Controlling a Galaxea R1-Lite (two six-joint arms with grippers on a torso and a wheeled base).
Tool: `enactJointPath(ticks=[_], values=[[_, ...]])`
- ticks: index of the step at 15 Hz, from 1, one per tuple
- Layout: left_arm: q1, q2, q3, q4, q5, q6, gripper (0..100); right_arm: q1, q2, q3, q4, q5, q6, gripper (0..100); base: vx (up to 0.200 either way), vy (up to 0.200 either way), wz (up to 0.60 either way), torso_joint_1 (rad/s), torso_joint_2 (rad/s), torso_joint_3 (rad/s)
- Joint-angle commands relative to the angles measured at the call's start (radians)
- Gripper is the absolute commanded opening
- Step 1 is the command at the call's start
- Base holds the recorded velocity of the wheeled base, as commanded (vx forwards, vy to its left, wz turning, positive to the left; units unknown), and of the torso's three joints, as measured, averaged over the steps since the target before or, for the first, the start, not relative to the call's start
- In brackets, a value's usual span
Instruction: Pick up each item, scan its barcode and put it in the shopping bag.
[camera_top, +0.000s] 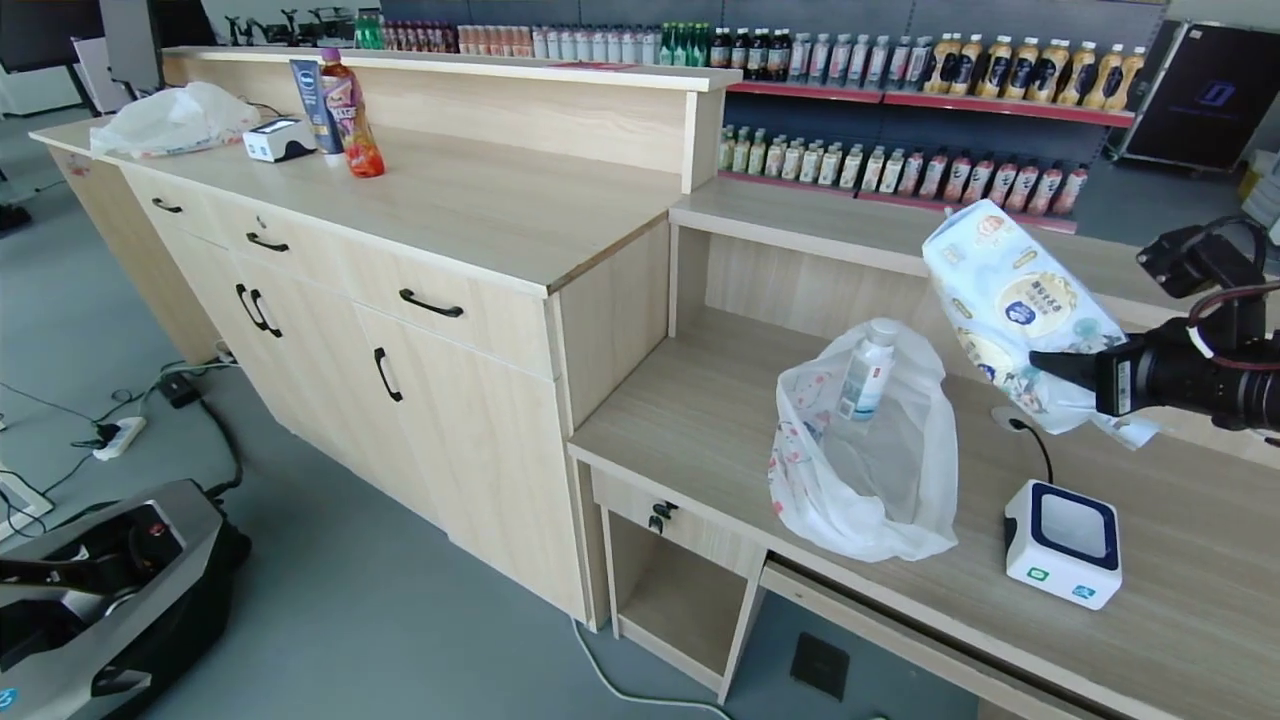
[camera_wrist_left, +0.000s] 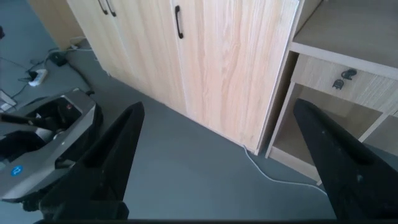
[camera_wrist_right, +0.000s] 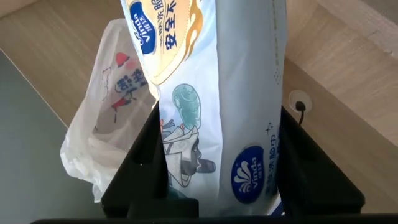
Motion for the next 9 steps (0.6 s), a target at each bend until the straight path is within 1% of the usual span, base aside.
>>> enactJointPath(ticks=[1, 3, 9], values=[[0.001, 0.0, 0.0, 0.0, 0.0, 0.0, 100, 0.051, 0.018, 0.085, -0.062, -0.002, 0.008, 0, 0.0, 0.0, 0.0, 0.0, 0.0, 0.0], [0.001, 0.0, 0.0, 0.0, 0.0, 0.0, 100, 0.089, 0.015, 0.113, -0.113, -0.002, 0.013, 0, 0.0, 0.0, 0.0, 0.0, 0.0, 0.0], [0.001, 0.0, 0.0, 0.0, 0.0, 0.0, 100, 0.189, 0.015, 0.131, -0.111, -0.002, 0.037, 0, 0.0, 0.0, 0.0, 0.0, 0.0, 0.0]])
